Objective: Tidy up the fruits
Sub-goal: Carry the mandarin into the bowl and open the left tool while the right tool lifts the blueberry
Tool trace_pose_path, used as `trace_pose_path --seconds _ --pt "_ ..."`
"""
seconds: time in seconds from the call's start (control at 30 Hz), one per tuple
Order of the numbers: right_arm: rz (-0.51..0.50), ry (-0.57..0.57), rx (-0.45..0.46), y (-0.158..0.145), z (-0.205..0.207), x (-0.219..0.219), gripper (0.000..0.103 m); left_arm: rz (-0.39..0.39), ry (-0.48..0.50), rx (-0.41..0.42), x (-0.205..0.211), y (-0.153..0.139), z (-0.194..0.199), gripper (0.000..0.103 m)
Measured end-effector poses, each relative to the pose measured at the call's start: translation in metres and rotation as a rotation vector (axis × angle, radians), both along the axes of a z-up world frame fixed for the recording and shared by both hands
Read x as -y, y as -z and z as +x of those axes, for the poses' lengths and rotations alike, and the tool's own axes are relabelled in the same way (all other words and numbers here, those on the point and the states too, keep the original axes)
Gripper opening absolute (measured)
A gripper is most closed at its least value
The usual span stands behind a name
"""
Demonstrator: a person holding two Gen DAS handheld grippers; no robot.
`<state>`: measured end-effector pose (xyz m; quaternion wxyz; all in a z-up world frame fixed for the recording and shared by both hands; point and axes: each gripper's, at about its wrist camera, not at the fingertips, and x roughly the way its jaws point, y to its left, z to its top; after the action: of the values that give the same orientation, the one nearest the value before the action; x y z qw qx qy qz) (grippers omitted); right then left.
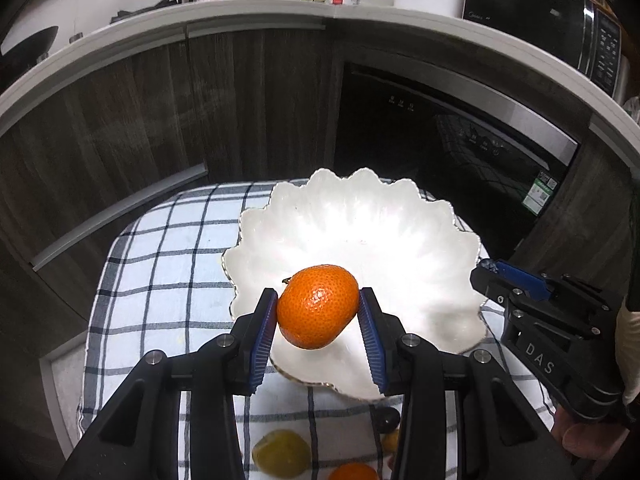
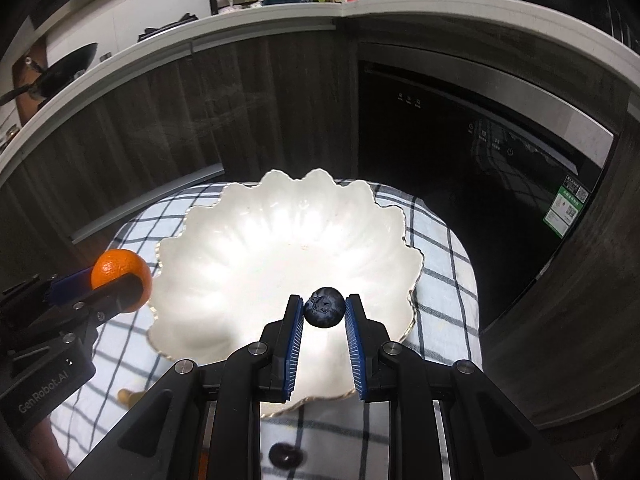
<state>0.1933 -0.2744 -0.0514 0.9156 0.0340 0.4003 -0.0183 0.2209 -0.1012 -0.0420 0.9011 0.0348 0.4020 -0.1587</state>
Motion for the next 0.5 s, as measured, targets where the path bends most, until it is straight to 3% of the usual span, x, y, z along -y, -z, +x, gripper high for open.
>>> trace_pose_path --seconds 0.5 --pt "0.008 0.046 -0.044 0.027 0.031 0.018 0.023 0.028 -0.021 -0.048 0.010 0.032 0.043 0.041"
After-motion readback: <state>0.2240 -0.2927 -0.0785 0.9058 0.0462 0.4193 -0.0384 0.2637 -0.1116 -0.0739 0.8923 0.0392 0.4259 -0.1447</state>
